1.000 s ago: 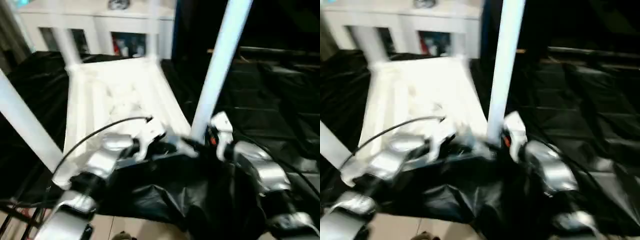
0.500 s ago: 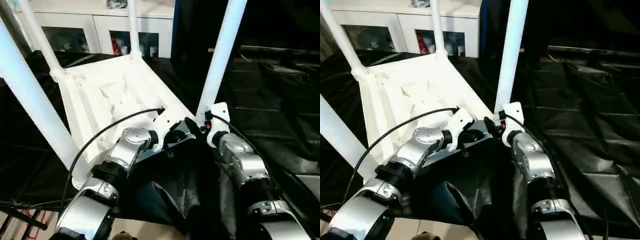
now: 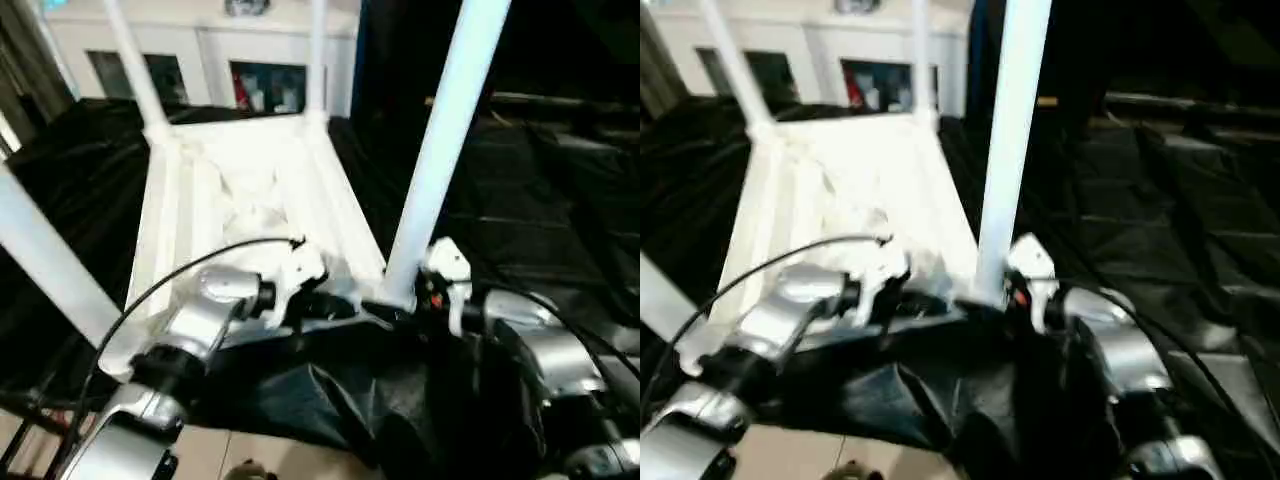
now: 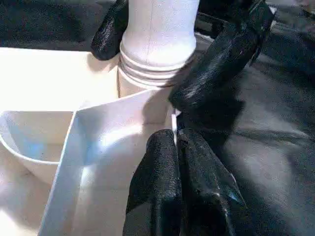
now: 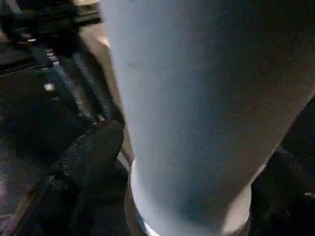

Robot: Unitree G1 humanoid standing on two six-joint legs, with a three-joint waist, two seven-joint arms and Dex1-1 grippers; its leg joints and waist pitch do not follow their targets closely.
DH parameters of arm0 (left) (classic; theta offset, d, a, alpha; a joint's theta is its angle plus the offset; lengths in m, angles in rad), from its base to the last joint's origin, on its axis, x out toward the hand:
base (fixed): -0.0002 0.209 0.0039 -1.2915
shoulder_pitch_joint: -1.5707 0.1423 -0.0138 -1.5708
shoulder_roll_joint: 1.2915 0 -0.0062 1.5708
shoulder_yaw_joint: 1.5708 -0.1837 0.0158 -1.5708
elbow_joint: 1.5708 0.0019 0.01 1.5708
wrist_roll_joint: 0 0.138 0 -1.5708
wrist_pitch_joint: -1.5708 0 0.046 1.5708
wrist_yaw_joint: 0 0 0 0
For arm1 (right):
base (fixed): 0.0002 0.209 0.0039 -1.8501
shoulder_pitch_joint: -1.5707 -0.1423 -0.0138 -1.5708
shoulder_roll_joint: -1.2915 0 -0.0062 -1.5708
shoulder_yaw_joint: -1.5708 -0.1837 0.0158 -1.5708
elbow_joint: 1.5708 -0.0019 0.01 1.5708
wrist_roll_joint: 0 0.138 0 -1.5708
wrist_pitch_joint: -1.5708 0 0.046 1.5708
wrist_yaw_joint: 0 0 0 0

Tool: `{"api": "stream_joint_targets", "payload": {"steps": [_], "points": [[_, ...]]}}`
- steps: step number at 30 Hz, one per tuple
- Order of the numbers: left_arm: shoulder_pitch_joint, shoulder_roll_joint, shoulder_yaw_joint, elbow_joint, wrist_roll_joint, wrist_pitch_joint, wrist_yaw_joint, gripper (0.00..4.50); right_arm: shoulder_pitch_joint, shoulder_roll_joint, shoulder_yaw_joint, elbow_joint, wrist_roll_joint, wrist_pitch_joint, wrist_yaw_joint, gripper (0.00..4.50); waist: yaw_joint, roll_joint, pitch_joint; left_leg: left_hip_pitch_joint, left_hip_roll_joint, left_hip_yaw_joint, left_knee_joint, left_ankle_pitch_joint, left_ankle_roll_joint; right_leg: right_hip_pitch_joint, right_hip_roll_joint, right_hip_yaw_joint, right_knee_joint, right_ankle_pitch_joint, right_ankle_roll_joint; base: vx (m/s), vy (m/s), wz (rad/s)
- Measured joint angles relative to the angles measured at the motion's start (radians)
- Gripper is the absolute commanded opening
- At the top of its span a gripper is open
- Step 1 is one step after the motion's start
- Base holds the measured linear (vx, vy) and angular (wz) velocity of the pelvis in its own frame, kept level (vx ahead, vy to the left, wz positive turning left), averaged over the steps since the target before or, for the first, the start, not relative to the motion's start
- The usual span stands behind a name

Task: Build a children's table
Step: Rotate leg to tighten

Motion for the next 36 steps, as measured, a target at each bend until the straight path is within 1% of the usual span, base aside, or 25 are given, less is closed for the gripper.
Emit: {"api": "stream_joint_targets", "payload": {"steps": [1, 3, 6, 7, 8, 10, 13, 17, 19, 21, 23, 25, 28, 32, 33, 34, 35, 36], "points": [[0.007, 0.009, -0.003, -0.017, -0.004, 0.008, -0.018, 0.0, 0.0, -0.012, 0.005, -0.008, 0.009, 0.007, 0.025, 3.88, 0.003, 0.0, 0.0, 0.0, 0.0, 0.0, 0.0, 0.0, 0.0, 0.0, 0.0, 0.0, 0.0, 0.0, 0.0, 0.0, 0.0, 0.0], [0.023, 0.023, -0.004, -0.051, -0.012, 0.027, -0.043, 0.0, 0.002, -0.026, 0.011, -0.026, 0.02, 0.016, 0.059, 3.58, 0.007, -0.001, 0.0, 0.0, 0.0, 0.0, 0.0, 0.0, 0.0, 0.0, 0.0, 0.0, -0.001, 0.0, 0.0, 0.0, 0.0, 0.0], [0.033, 0.036, -0.007, -0.076, -0.023, 0.047, -0.07, 0.0, 0.002, -0.039, 0.012, -0.039, 0.028, 0.025, 0.086, 3.54, 0.013, -0.001, 0.0, -0.001, 0.0, 0.0, 0.0, 0.0, 0.0, 0.0, 0.0, 0.0, -0.001, 0.0, 0.0, 0.0, 0.0, 0.0], [0.034, 0.039, -0.007, -0.077, -0.03, 0.051, -0.075, 0.0, 0.002, -0.039, 0.012, -0.04, 0.032, 0.03, 0.093, 3.26, 0.013, -0.001, 0.0, -0.001, 0.0, 0.0, 0.0, 0.0, 0.0, 0.0, 0.0, 0.0, 0.0, 0.0, 0.0, 0.0, 0.0, 0.0], [0.035, 0.042, -0.008, -0.083, -0.032, 0.056, -0.077, 0.0, 0.002, -0.039, 0.012, -0.041, 0.037, 0.035, 0.098, 3.16, 0.014, -0.001, 0.0, -0.001, 0.0, 0.0, 0.0, 0.0, 0.0, 0.0, 0.0, 0.0, 0.0, 0.0, 0.0, 0.0, 0.0, 0.0], [0.043, 0.049, -0.014, -0.104, -0.038, 0.072, -0.08, 0.0, 0.01, -0.041, 0.016, -0.055, 0.053, 0.051, 0.112, 3.09, 0.015, -0.001, 0.0, -0.001, 0.0, 0.0, 0.0, 0.0, 0.0, 0.0, 0.0, 0.0, 0.0, 0.0, 0.0, 0.0, 0.0, 0.0], [0.048, 0.051, -0.013, -0.112, -0.038, 0.078, -0.081, 0.0, 0.014, -0.04, 0.017, -0.063, 0.055, 0.061, 0.112, 2.75, 0.015, -0.001, 0.0, -0.001, 0.0, 0.0, 0.0, 0.0, 0.0, 0.0, 0.0, 0.0, 0.0, 0.0, 0.001, 0.0, 0.0, 0.0], [0.048, 0.043, -0.011, -0.108, -0.03, 0.077, -0.048, 0.0, 0.02, -0.012, 0.013, -0.059, 0.045, 0.06, 0.065, 2.63, 0.011, -0.001, 0.0, 0.0, 0.0, 0.0, 0.0, 0.0, 0.0, 0.0, 0.0, 0.0, 0.0, -0.001, 0.002, 0.0, 0.0, 0.0], [0.041, 0.012, 0.003, -0.076, -0.006, 0.069, 0.014, 0.0, 0.013, 0.022, -0.006, -0.027, 0.022, 0.061, -0.015, 2.63, 0.003, -0.001, 0.0, 0.0, 0.0, 0.0, 0.001, 0.0, 0.0, 0.001, 0.0, 0.0, 0.0, -0.003, 0.005, 0.0, 0.0, 0.0], [0.014, -0.017, 0.008, -0.035, 0.01, 0.065, 0.082, 0.0, -0.006, 0.063, -0.03, 0.006, 0.005, 0.064, -0.117, 2.62, -0.004, -0.001, 0.0, 0.001, 0.0, 0.0, 0.002, 0.0, 0.0, 0.001, 0.0, 0.0, 0.001, -0.002, 0.005, 0.0, 0.0, 0.0], [-0.037, -0.072, 0.019, 0.047, 0.039, 0.062, 0.188, 0.0, -0.047, 0.136, -0.075, 0.066, -0.021, 0.082, -0.29, 2.61, -0.016, -0.001, 0.0, 0.003, 0.0, 0.0, 0.002, 0.001, -0.001, 0.002, 0.0, 0.0, 0.001, -0.002, 0.004, 0.0, 0.0, 0.0], [-0.067, -0.114, 0.027, 0.093, 0.047, 0.062, 0.273, 0.0, -0.078, 0.176, -0.102, 0.102, -0.035, 0.096, -0.41, 2.61, -0.024, -0.001, 0.0, 0.003, 0.0, 0.0, 0.002, 0.001, -0.002, 0.003, 0.0, 0.0, 0.0, -0.002, 0.004, 0.0, 0.0, 0.0], [-0.097, -0.156, 0.039, 0.145, 0.059, 0.062, 0.355, 0.0, -0.108, 0.218, -0.123, 0.139, -0.057, 0.094, -0.531, 2.61, -0.029, 0.0, -0.001, 0.004, -0.001, -0.001, 0.002, 0.001, -0.002, 0.005, 0.0, 0.0, 0.0, -0.002, 0.004, 0.0, 0.0, 0.0], [-0.133, -0.194, 0.047, 0.207, 0.076, 0.045, 0.418, 0.0, -0.136, 0.264, -0.141, 0.191, -0.09, 0.052, -0.648, 2.61, -0.029, 0.001, -0.002, 0.004, -0.001, -0.001, 0.001, 0.001, -0.002, 0.005, 0.0, 0.0, 0.0, -0.002, 0.004, 0.0, 0.0, 0.0], [-0.135, -0.197, 0.05, 0.216, 0.079, 0.037, 0.423, 0.0, -0.141, 0.271, -0.141, 0.202, -0.096, 0.041, -0.663, 2.96, -0.029, 0.002, -0.002, 0.004, -0.001, -0.001, 0.001, 0.001, -0.001, 0.005, 0.0, 0.0, 0.0, -0.002, 0.004, 0.0, 0.0, 0.0], [-0.137, -0.198, 0.053, 0.223, 0.08, 0.032, 0.421, 0.0, -0.141, 0.273, -0.144, 0.206, -0.096, 0.035, -0.664, 2.96, -0.029, 0.002, -0.003, 0.004, -0.001, -0.001, 0.001, 0.001, -0.001, 0.005, 0.0, 0.0, 0.0, -0.002, 0.004, 0.0, 0.0, 0.0], [-0.137, -0.198, 0.052, 0.224, 0.08, 0.03, 0.419, 0.0, -0.141, 0.274, -0.144, 0.206, -0.096, 0.035, -0.662, 3.17, -0.029, 0.002, -0.003, 0.004, -0.001, -0.001, 0.0, 0.001, -0.001, 0.005, 0.0, 0.0, 0.0, -0.002, 0.004, 0.0, 0.0, 0.0], [-0.137, -0.198, 0.052, 0.224, 0.08, 0.027, 0.418, 0.0, -0.141, 0.274, -0.144, 0.206, -0.096, 0.037, -0.662, 3.17, -0.029, 0.002, -0.003, 0.004, -0.001, -0.001, 0.0, 0.001, -0.001, 0.005, 0.0, 0.0, 0.0, -0.002, 0.004, 0.0, 0.0, 0.0]]}}
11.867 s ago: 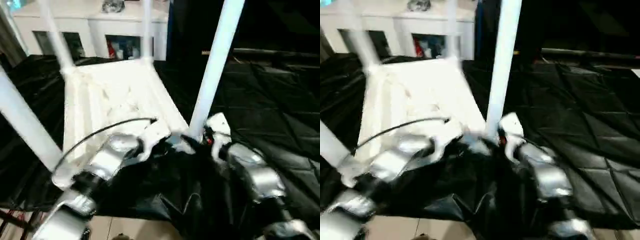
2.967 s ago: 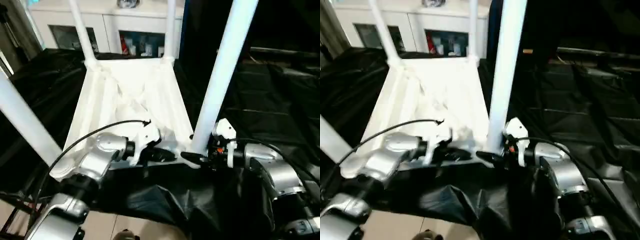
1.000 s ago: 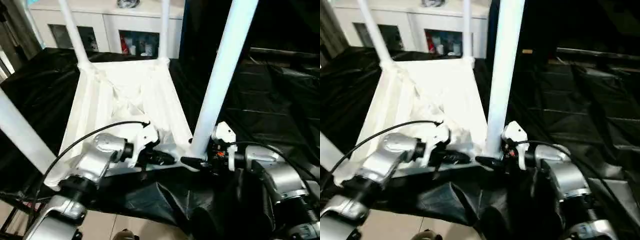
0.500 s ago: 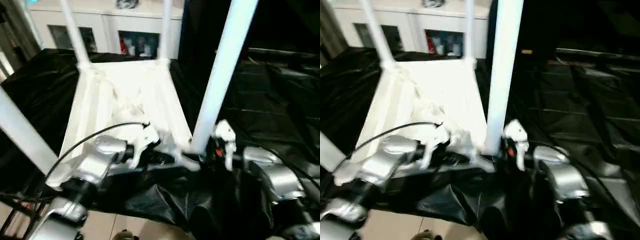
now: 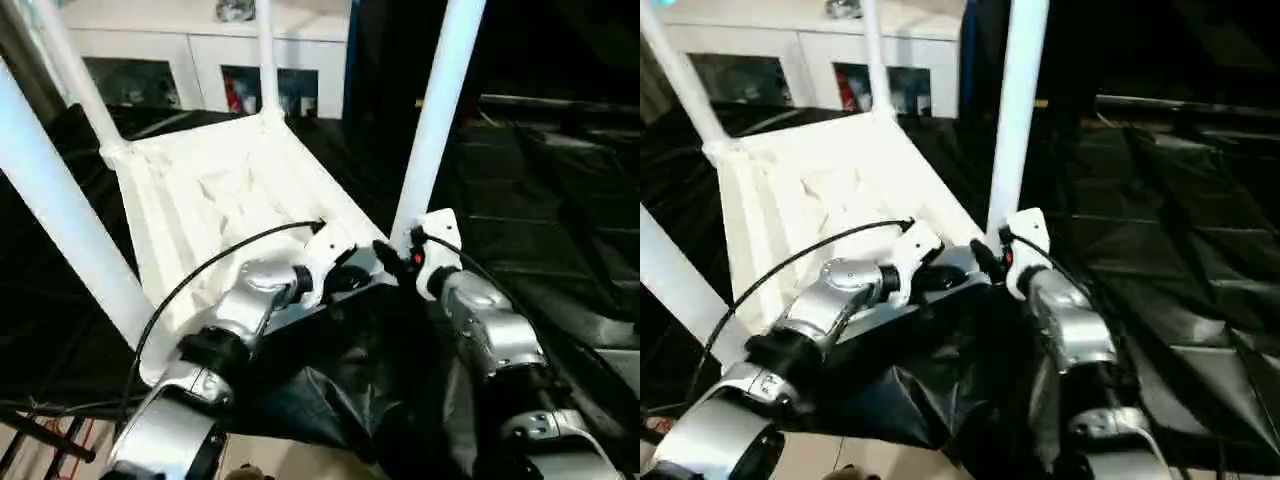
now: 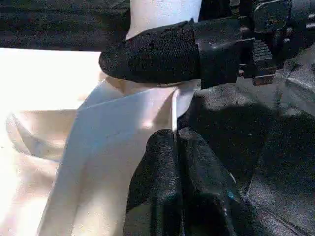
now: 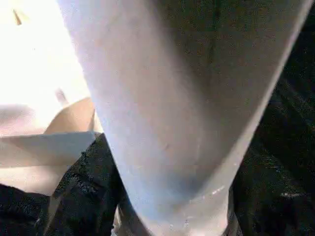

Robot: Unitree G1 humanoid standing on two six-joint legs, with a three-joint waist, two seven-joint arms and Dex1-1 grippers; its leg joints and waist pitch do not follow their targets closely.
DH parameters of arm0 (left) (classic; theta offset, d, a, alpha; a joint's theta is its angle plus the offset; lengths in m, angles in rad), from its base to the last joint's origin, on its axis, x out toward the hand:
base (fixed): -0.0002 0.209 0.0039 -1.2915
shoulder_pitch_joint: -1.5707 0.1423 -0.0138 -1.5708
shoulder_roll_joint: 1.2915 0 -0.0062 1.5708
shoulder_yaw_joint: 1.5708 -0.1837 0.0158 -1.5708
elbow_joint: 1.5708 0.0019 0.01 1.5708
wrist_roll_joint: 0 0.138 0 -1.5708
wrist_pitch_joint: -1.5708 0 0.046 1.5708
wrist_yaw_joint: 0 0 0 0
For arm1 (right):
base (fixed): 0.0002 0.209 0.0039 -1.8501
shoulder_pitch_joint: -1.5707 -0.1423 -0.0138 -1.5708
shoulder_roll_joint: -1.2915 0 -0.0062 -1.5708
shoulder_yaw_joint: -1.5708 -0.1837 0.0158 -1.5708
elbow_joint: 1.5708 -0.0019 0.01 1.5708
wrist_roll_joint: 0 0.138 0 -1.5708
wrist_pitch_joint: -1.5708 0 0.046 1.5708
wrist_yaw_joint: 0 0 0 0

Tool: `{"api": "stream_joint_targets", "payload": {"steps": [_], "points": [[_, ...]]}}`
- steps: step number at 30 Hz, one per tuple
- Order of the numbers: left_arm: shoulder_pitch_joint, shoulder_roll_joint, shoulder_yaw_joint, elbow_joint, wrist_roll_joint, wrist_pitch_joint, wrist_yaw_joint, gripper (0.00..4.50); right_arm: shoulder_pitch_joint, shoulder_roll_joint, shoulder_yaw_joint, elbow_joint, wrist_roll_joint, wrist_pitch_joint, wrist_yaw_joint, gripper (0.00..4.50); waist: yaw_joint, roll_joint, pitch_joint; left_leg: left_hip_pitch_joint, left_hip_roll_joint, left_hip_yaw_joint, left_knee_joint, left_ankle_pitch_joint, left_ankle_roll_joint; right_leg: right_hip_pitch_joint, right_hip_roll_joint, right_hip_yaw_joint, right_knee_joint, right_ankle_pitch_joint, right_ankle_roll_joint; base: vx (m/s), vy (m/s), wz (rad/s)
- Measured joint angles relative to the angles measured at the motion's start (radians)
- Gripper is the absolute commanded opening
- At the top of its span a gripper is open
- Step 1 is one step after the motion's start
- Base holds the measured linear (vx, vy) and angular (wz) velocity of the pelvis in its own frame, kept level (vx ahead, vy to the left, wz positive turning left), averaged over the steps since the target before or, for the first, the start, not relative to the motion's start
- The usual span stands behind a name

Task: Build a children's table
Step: Rotate leg to tighten

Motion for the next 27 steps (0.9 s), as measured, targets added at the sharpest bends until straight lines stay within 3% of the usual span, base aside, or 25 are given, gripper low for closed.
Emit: {"api": "stream_joint_targets", "payload": {"steps": [3, 10, 16, 23, 27], "points": [[0.0, 0.002, 0.002, 0.0, 0.0, -0.005, -0.012, 0.0, 0.006, -0.007, 0.002, -0.008, -0.003, -0.004, 0.03, 3.48, 0.0, 0.0, 0.0, 0.0, 0.0, 0.0, 0.0, 0.0, 0.0, 0.0, 0.0, 0.0, 0.0, 0.0, 0.0, 0.0, 0.0, 0.0], [0.035, 0.056, -0.002, -0.036, -0.018, -0.051, -0.151, 0.0, 0.078, -0.141, 0.064, -0.099, 0.003, -0.032, 0.303, 3.48, 0.004, -0.001, 0.001, -0.001, 0.0, 0.0, -0.002, -0.001, 0.002, -0.001, 0.0, -0.001, -0.001, 0.001, -0.003, 0.0, 0.0, 0.0], [0.101, 0.131, -0.023, -0.14, -0.043, -0.063, -0.291, 0.0, 0.125, -0.243, 0.108, -0.176, 0.052, -0.024, 0.527, 3.48, 0.012, -0.002, 0.001, -0.001, 0.0, 0.0, -0.002, -0.001, 0.002, -0.001, 0.0, -0.001, -0.001, 0.0, 0.0, 0.0, 0.0, 0.0], [0.175, 0.216, -0.049, -0.274, -0.087, -0.032, -0.441, 0.0, 0.141, -0.289, 0.154, -0.207, 0.107, -0.028, 0.709, 3.48, 0.029, -0.004, 0.003, -0.003, 0.001, 0.0, -0.002, -0.001, 0.002, -0.003, 0.0, -0.001, -0.001, 0.001, -0.003, 0.0, 0.0, 0.0], [0.192, 0.243, -0.054, -0.314, -0.098, -0.01, -0.471, 0.0, 0.141, -0.29, 0.163, -0.209, 0.12, -0.021, 0.75, 3.14, 0.036, -0.006, 0.004, -0.004, 0.001, 0.0, -0.001, -0.001, 0.002, -0.004, 0.0, -0.001, -0.001, 0.001, -0.003, 0.0, 0.0, 0.0]]}}
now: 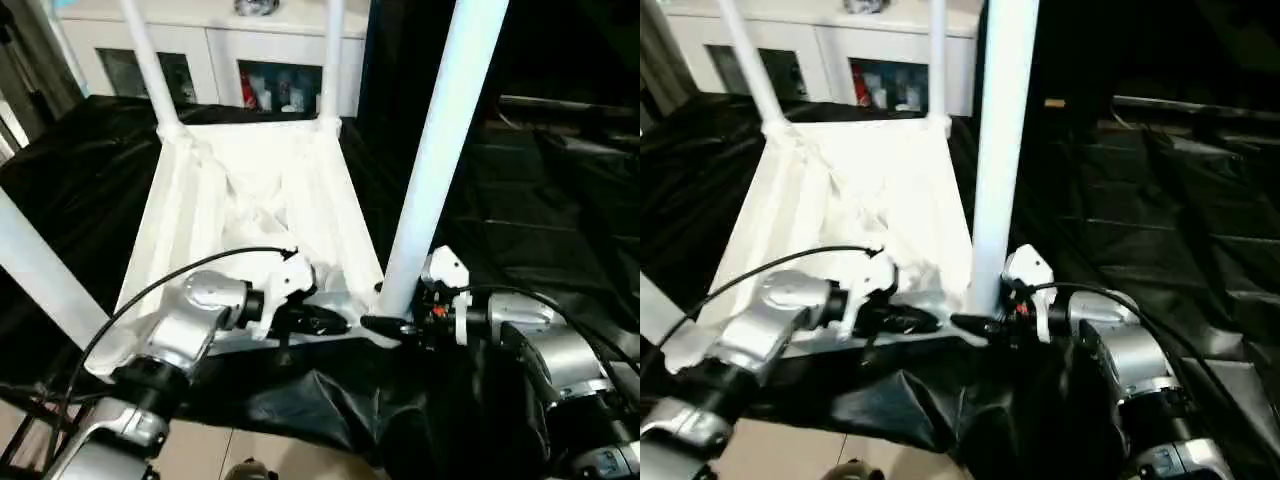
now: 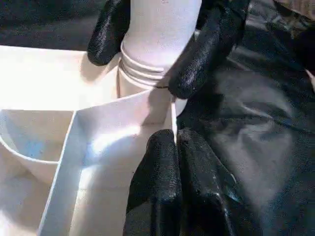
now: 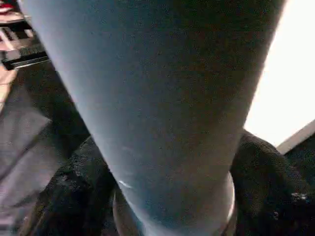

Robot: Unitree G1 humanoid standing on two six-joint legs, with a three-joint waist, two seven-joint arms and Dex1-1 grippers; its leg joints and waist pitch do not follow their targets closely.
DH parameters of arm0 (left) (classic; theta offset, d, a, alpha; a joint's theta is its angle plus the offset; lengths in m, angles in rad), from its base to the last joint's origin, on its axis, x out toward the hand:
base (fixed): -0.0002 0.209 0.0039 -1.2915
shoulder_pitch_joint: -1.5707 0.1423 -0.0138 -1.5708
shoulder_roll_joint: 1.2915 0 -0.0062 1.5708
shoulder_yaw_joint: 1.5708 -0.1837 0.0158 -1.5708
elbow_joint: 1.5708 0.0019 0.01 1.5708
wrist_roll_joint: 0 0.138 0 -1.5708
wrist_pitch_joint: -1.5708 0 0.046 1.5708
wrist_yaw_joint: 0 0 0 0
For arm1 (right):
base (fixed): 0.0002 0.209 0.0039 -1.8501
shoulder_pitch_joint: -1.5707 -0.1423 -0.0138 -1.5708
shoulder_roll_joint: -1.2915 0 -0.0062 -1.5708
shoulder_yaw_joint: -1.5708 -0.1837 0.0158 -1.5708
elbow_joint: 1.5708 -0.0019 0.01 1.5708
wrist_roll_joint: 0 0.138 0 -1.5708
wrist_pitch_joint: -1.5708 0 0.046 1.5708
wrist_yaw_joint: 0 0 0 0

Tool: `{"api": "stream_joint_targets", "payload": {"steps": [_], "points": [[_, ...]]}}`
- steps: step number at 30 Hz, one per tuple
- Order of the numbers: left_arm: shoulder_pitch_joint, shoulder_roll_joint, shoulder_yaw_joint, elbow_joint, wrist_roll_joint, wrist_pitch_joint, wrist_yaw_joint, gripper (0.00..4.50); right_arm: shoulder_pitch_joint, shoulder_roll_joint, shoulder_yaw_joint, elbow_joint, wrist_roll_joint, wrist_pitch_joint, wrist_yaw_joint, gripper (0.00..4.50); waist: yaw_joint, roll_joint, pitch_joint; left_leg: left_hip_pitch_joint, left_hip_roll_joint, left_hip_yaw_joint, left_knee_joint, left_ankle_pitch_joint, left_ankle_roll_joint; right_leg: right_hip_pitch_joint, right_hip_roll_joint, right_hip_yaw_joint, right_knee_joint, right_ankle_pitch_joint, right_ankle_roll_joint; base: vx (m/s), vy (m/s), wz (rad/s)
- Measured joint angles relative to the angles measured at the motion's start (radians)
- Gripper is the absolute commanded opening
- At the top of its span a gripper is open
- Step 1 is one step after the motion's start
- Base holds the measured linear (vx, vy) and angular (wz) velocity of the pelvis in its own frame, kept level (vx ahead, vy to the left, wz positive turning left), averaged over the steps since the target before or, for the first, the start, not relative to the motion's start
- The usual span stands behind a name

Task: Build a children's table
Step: Rotate leg to tighten

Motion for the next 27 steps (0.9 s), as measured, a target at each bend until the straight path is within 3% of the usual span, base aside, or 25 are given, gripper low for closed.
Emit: {"api": "stream_joint_targets", "payload": {"steps": [3, 12, 20, 22, 27], "points": [[0.007, 0.003, 0.0, -0.016, 0.0, 0.011, -0.003, 0.0, 0.0, -0.001, 0.0, -0.001, 0.0, 0.001, 0.013, 2.83, -0.001, -0.002, 0.001, 0.0, 0.0, 0.0, 0.0, 0.0, 0.0, 0.0, 0.0, 0.0, 0.0, 0.0, 0.0, 0.0, 0.0, 0.0], [0.006, -0.015, 0.003, -0.011, 0.007, 0.02, 0.045, 0.0, 0.001, 0.021, -0.01, 0.007, -0.005, 0.005, -0.036, 2.72, -0.004, -0.003, 0.001, 0.0, 0.0, 0.0, 0.0, 0.0, 0.0, 0.0, 0.0, 0.0, 0.0, 0.0, 0.001, 0.0, 0.0, 0.0], [-0.104, -0.139, 0.027, 0.162, 0.061, 0.017, 0.28, 0.0, -0.069, 0.154, -0.104, 0.137, -0.058, 0.013, -0.396, 2.7, -0.025, -0.004, 0.0, 0.004, 0.0, 0.0, 0.002, 0.001, -0.001, 0.002, 0.0, 0.001, 0.001, -0.002, 0.004, 0.0, 0.0, 0.0], [-0.159, -0.193, 0.038, 0.249, 0.085, 0.013, 0.374, 0.0, -0.103, 0.22, -0.146, 0.189, -0.076, 0.012, -0.56, 2.7, -0.027, -0.003, -0.001, 0.004, 0.0, 0.0, 0.002, 0.001, -0.001, 0.003, 0.0, 0.001, 0.002, -0.001, 0.004, 0.0, 0.0, 0.0], [-0.202, -0.243, 0.045, 0.317, 0.099, 0.007, 0.467, 0.0, -0.14, 0.291, -0.178, 0.238, -0.097, -0.006, -0.755, 2.7, -0.034, -0.003, -0.001, 0.004, -0.001, 0.0, 0.001, 0.001, -0.001, 0.003, 0.0, 0.001, 0.001, -0.001, 0.004, 0.0, 0.0, 0.0]]}}
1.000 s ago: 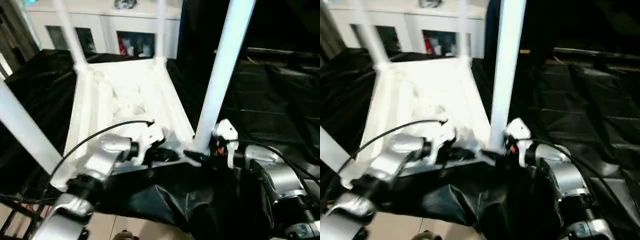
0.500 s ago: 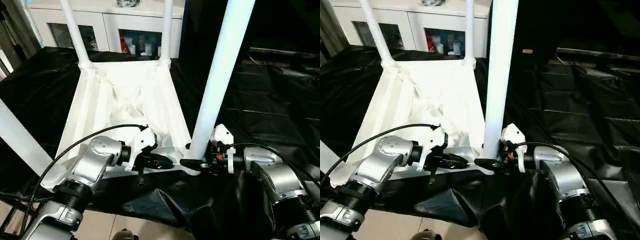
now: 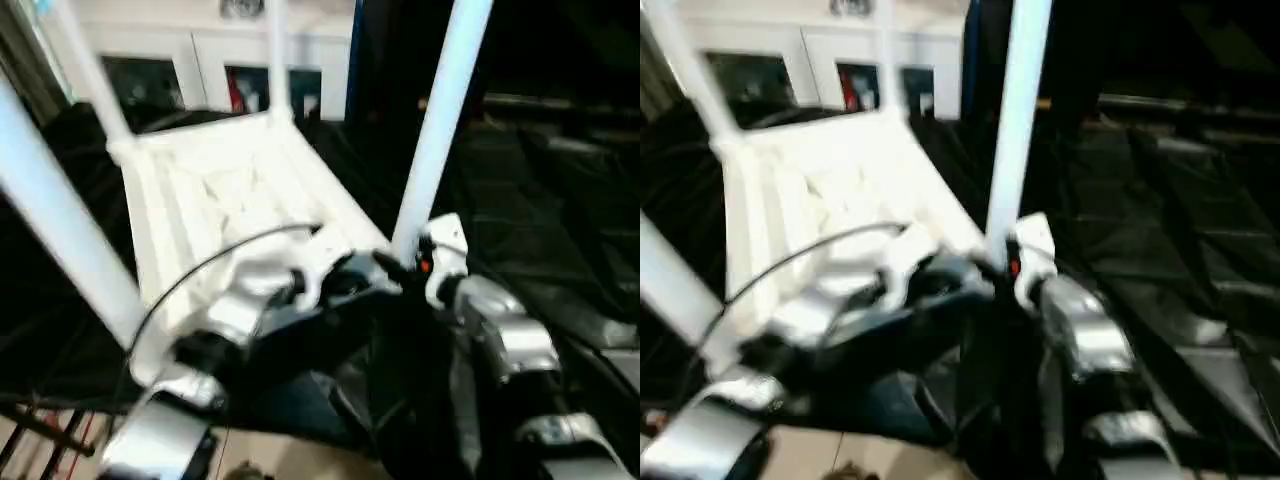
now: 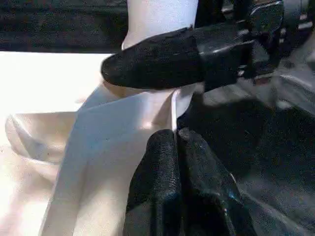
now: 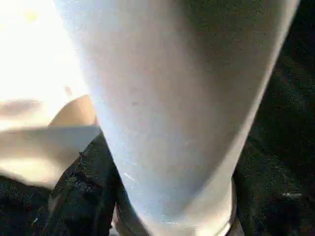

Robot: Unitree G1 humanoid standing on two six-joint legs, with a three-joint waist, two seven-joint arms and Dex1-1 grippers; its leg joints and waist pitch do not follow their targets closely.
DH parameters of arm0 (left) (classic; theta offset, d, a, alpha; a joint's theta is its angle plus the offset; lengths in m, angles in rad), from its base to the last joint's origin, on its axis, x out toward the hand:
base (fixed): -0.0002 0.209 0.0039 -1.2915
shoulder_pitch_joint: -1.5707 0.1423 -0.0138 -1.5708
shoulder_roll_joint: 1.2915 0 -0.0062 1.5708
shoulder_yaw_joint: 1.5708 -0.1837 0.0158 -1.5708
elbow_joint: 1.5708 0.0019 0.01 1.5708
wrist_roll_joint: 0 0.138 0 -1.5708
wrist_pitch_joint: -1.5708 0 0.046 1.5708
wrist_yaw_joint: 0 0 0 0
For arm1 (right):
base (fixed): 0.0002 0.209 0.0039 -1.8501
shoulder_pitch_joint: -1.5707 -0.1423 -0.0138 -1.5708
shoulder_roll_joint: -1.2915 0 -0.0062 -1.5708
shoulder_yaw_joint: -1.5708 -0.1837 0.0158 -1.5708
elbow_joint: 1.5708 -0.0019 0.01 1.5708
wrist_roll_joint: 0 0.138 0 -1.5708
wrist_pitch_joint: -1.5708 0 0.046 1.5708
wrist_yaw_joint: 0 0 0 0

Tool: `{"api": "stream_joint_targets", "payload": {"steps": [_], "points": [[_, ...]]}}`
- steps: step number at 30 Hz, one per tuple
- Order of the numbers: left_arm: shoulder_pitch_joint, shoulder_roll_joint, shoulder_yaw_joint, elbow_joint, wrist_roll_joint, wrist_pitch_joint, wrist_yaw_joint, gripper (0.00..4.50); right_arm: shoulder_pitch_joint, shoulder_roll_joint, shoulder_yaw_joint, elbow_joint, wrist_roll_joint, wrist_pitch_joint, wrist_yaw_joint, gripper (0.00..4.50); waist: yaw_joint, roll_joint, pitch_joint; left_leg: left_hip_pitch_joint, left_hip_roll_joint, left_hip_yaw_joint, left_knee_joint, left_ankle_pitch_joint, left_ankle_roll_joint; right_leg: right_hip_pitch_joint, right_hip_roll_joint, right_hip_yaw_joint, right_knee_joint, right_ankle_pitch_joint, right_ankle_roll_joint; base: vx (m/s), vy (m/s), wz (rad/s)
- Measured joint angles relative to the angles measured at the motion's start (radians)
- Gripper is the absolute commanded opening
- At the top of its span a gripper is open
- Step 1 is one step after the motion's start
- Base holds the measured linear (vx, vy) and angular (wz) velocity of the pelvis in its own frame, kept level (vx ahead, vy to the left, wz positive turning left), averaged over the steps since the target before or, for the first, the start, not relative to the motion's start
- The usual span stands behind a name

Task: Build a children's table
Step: Rotate leg to tighten

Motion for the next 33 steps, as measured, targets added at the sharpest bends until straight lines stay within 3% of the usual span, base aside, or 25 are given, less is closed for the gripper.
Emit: {"api": "stream_joint_targets", "payload": {"steps": [3, 4, 8, 14, 25, 28, 33], "points": [[-0.004, -0.002, 0.001, 0.008, 0.003, -0.011, 0.001, 0.0, -0.003, 0.003, 0.0, 0.005, -0.003, -0.012, -0.008, 2.7, -0.001, 0.0, 0.0, 0.0, 0.0, 0.0, -0.001, 0.0, 0.0, 0.0, 0.0, 0.0, 0.0, 0.002, -0.003, 0.0, 0.0, 0.0], [-0.004, -0.002, 0.001, 0.008, 0.004, -0.015, -0.002, 0.0, -0.003, 0.003, -0.004, 0.005, -0.002, -0.013, -0.001, 3.26, -0.001, 0.0, 0.0, 0.0, 0.0, 0.0, -0.001, 0.0, 0.0, 0.0, 0.0, 0.0, 0.0, 0.002, -0.003, 0.0, 0.0, 0.0], [0.0, 0.008, 0.001, 0.008, 0.003, -0.031, -0.032, 0.0, 0.012, -0.013, -0.002, -0.01, -0.004, -0.016, 0.067, 3.49, -0.001, 0.0, 0.001, -0.001, 0.0, 0.0, -0.001, 0.0, 0.0, 0.0, 0.0, -0.001, -0.001, 0.002, -0.004, 0.0, 0.0, 0.0], [0.055, 0.074, -0.006, -0.058, -0.027, -0.061, -0.178, 0.0, 0.084, -0.144, 0.088, -0.104, 0.001, -0.043, 0.312, 3.49, 0.001, 0.0, 0.001, -0.001, 0.0, 0.0, -0.003, -0.001, 0.002, -0.001, 0.0, -0.001, -0.001, 0.002, -0.004, 0.0, 0.0, 0.0], [0.121, 0.205, -0.066, -0.202, -0.06, -0.063, -0.412, 0.0, 0.137, -0.304, 0.178, -0.218, 0.05, -0.046, 0.661, 3.49, 0.034, 0.0, 0.001, -0.002, 0.001, 0.0, 0.0, -0.001, 0.002, 0.0, 0.0, -0.001, -0.001, 0.002, -0.004, 0.0, 0.0, 0.0], [0.132, 0.223, -0.076, -0.23, -0.06, -0.063, -0.437, 0.0, 0.138, -0.314, 0.182, -0.229, 0.057, -0.04, 0.704, 3.49, 0.037, 0.0, 0.001, -0.002, 0.001, 0.0, 0.0, -0.001, 0.002, 0.0, 0.0, -0.001, -0.001, 0.002, -0.004, 0.0, 0.0, 0.0], [0.136, 0.232, -0.078, -0.243, -0.061, -0.054, -0.453, 0.0, 0.14, -0.312, 0.182, -0.232, 0.07, -0.031, 0.723, 3.05, 0.036, 0.0, 0.001, -0.002, 0.001, 0.0, 0.0, -0.001, 0.002, 0.0, 0.0, -0.001, -0.001, 0.002, -0.004, 0.0, 0.0, 0.0]]}}
